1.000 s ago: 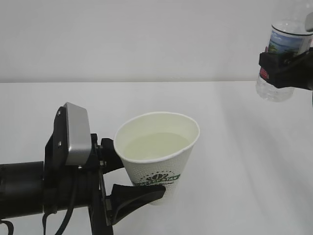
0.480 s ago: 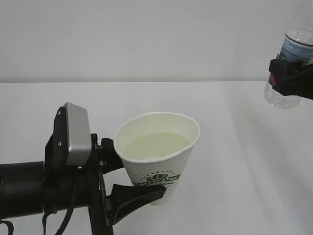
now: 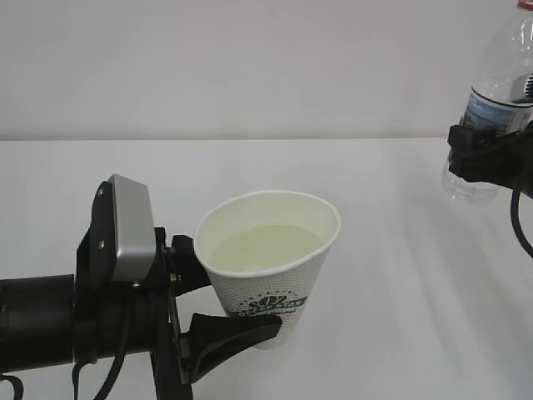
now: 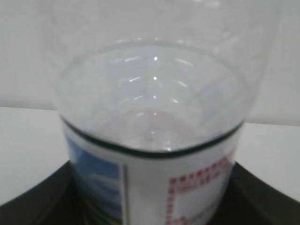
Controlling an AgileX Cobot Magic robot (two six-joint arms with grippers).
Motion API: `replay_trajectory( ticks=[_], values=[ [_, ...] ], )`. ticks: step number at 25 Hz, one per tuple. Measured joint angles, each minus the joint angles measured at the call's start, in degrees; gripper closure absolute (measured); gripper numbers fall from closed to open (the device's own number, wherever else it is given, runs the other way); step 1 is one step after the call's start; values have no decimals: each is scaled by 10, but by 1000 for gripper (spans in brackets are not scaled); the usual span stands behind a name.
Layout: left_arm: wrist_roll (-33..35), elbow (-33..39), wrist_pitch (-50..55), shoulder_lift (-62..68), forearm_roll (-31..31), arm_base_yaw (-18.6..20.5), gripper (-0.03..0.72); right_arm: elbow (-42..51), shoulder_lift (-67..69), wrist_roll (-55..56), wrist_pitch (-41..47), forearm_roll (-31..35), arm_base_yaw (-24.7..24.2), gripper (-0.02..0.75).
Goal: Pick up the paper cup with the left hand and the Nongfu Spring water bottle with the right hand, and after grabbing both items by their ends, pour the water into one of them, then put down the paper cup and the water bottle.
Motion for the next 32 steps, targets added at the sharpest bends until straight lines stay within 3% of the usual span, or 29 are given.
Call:
replay_trajectory(
  ticks=[24,32],
  values=[
    [0,0,1,0,-20,0,225,0,52,-27,-77,30,0,232],
    [0,0,1,0,-75,0,225,0,52,-28,-89,31,0,232]
  ],
)
